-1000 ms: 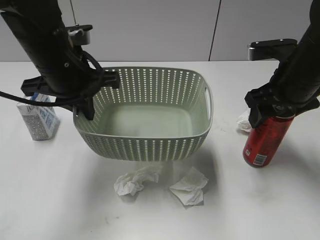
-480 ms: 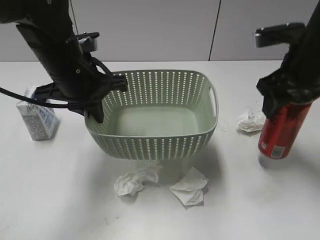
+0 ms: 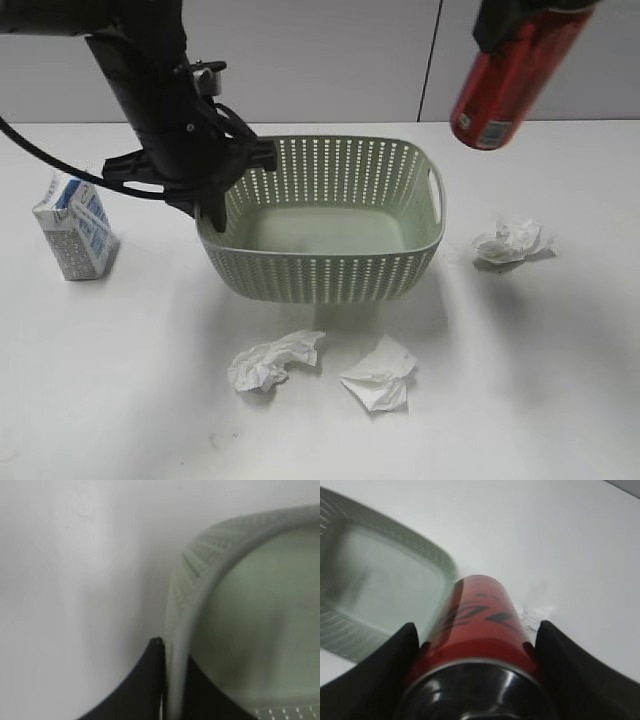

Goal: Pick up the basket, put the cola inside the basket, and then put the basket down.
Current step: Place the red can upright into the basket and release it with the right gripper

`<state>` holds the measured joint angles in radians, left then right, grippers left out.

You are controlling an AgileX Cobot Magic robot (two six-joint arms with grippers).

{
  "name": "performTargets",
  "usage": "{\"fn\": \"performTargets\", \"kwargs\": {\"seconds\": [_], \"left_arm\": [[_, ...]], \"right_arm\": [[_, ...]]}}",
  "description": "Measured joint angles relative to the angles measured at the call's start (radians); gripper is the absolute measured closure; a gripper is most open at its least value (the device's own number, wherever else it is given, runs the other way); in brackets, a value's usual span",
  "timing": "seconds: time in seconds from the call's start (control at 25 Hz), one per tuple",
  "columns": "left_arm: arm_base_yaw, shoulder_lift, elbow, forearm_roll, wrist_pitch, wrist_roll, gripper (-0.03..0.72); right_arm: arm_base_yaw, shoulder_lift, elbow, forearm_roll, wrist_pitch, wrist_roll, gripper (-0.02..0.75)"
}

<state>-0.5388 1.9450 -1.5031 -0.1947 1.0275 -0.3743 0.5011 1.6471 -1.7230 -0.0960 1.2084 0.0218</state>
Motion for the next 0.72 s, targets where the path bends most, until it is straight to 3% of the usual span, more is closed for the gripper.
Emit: {"fn": "performTargets", "kwargs": {"seconds": [0.28,0.72], "left_arm": [[0.000,0.018,-0.024,0.002,0.003,0.000,0.685],[0.029,0.018,-0.026,0.010,0.029,0.001,0.685]], "right_arm": [[0.120,0.091,-0.063,0.016,0.000,-0.002,0.205],[0.127,0.322,-0.063,0.051,-0.059,-0.003,0.205]]}}
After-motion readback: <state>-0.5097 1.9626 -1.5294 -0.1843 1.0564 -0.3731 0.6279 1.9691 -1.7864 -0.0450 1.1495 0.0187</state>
